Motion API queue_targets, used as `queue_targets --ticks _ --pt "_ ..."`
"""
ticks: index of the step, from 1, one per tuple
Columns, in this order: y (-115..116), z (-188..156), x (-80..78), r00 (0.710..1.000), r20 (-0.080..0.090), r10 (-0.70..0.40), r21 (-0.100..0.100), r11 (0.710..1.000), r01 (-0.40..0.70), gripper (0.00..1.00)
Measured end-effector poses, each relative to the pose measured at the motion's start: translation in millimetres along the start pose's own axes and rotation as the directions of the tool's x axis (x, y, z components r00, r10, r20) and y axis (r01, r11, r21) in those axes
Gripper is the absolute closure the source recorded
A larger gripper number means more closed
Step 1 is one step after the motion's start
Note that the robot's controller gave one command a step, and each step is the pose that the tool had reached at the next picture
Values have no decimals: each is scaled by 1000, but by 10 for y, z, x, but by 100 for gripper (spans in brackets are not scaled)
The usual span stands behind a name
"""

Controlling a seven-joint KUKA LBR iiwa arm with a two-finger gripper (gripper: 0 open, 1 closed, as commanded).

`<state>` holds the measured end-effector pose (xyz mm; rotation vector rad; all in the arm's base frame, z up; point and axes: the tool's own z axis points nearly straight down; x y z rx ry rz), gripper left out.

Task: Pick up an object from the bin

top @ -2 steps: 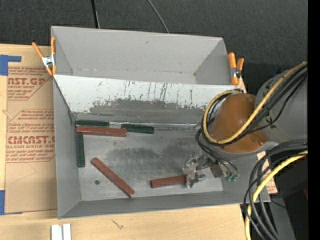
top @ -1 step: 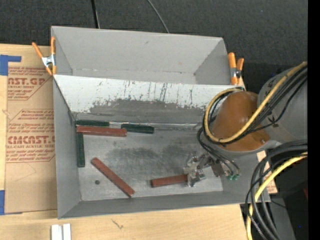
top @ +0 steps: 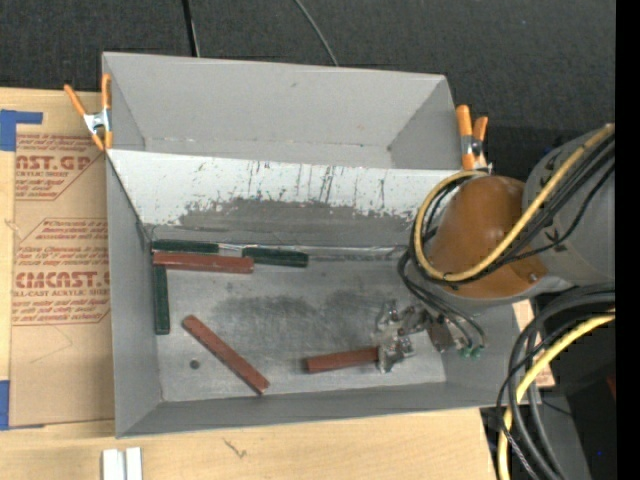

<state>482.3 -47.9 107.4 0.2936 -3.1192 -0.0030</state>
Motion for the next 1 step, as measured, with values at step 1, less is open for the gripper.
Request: queue_targets --ticks 1 --pt "-1 -205 -9 1000 6 0 2 1000 0 100"
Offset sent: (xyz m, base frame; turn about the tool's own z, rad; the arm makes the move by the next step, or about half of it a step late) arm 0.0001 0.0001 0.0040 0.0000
